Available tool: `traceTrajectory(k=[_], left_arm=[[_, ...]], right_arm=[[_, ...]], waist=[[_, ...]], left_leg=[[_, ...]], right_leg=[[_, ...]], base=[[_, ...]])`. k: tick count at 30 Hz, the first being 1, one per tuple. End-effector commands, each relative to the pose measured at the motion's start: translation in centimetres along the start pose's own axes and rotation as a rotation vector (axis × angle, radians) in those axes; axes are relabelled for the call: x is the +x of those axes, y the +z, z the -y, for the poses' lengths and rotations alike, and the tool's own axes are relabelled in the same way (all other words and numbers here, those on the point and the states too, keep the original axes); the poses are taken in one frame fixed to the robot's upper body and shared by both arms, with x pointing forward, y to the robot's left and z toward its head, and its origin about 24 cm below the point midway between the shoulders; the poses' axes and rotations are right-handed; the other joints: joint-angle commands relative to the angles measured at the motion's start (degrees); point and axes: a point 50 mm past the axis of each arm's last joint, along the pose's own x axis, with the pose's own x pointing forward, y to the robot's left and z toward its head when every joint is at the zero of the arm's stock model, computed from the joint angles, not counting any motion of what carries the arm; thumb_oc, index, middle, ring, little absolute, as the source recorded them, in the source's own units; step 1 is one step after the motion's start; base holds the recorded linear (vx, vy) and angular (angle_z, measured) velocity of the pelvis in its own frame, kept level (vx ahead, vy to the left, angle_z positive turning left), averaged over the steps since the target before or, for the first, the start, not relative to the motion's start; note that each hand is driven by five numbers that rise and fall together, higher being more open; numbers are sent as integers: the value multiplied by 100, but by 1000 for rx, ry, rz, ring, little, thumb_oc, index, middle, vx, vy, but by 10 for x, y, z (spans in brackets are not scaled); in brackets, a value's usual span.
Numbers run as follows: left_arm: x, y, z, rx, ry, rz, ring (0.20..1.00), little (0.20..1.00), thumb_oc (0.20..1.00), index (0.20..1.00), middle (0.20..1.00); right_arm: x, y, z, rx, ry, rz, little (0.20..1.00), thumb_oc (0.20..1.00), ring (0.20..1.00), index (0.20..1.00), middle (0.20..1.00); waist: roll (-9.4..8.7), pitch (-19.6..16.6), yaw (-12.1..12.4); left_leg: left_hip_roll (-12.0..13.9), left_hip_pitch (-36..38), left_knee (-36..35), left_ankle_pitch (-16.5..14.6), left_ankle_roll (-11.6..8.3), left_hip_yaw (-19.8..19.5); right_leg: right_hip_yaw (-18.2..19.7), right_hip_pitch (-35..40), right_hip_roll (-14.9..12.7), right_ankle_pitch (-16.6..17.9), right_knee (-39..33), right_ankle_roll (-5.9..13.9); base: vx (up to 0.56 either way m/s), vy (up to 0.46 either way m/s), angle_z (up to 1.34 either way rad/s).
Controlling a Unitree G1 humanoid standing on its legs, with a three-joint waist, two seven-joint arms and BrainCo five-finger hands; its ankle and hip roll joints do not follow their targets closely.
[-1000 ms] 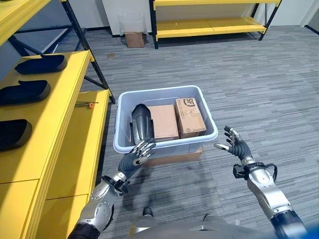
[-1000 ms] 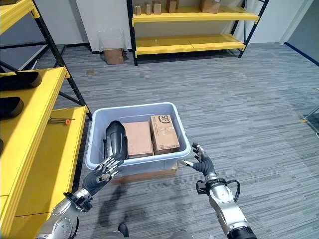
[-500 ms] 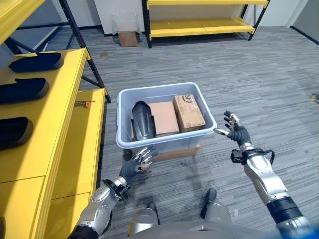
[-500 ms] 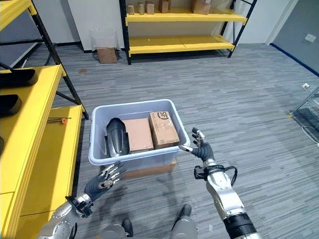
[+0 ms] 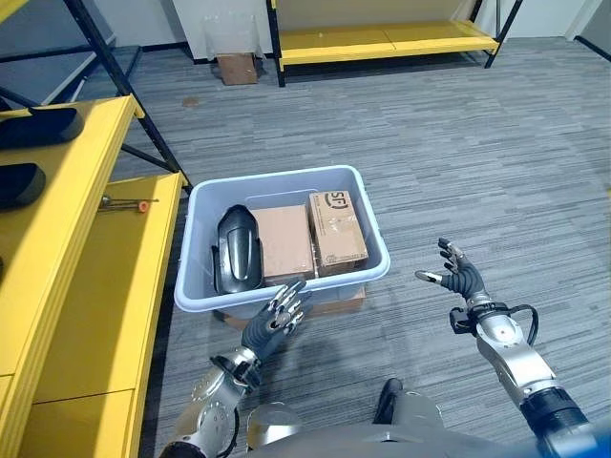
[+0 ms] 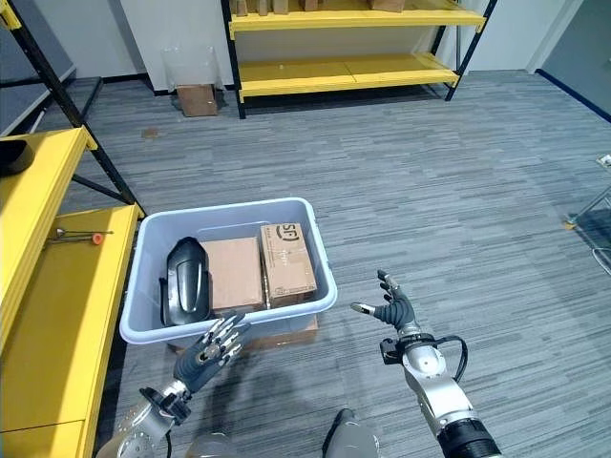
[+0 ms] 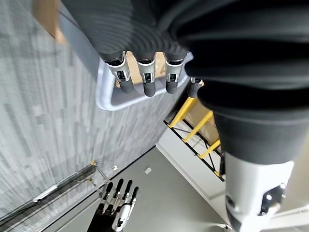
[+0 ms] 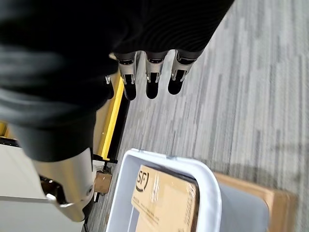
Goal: Move parts from the plastic box to the shelf.
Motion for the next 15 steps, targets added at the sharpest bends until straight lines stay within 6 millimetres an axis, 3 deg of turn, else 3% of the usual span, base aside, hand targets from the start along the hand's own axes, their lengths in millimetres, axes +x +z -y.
traceTrajectory(k=[1, 4, 5, 8, 10, 12, 15], left_arm=[[1, 15, 9, 67, -95, 35, 1000, 1000, 1000, 1000, 1000], [1, 15, 9, 73, -87, 37, 1000, 1000, 1000, 1000, 1000], [0, 15, 7, 83, -64, 47, 1000, 1000, 1000, 1000, 1000], [-4, 17, 3, 81, -26, 66, 1000, 1000, 1000, 1000, 1000], [-6, 20, 0, 77, 2, 91, 1000, 1000, 1000, 1000, 1000], [-6, 22, -1, 80, 14, 115, 1000, 1000, 1000, 1000, 1000], [-6, 24, 0, 78, 15, 136, 1000, 1000, 1000, 1000, 1000]], right_arm=[[9, 36, 10, 20, -36, 181, 1000, 1000, 1000, 1000, 1000], [7, 35, 12, 22, -31, 179, 1000, 1000, 1000, 1000, 1000], [6, 34, 13, 47, -24, 170, 1000, 1000, 1000, 1000, 1000], [2, 35, 15, 64, -6, 191, 1000, 1000, 1000, 1000, 1000], [0, 38, 10, 58, 25, 215, 1000, 1000, 1000, 1000, 1000], [1, 40, 6, 58, 38, 229, 1000, 1000, 1000, 1000, 1000], [1, 42, 1, 47, 53, 236, 1000, 1000, 1000, 1000, 1000]], waist=[[-157, -61, -45], [-150, -78, -87], [-127, -114, -122], [-90, -133, -156], [-32, -91, -128], [35, -42, -113], [141, -47, -114]], left_leg=[[-289, -90, 707, -875, 215, 387], [-255, -86, 827, -941, 198, 456], [-222, -87, 1023, -916, 155, 500], [-12, -356, 1696, -460, -27, 553], [-64, -755, 2052, -259, -86, 384], [-151, -838, 1808, -199, -65, 339], [-189, -712, 736, -52, -95, 387]], right_leg=[[-258, 293, -182, 597, -638, 452], [-306, 282, -162, 544, -598, 407], [-347, 305, -72, 444, -590, 307], [-386, 478, 180, 259, -774, 71], [-272, 596, 403, 174, -937, -35], [-178, 634, 499, 126, -972, -32], [-174, 690, 539, 95, -973, 34]], base=[[237, -139, 7], [166, -124, 7], [165, -164, 0], [111, -130, 0], [66, -46, -12], [53, 56, -18], [54, 112, -13]])
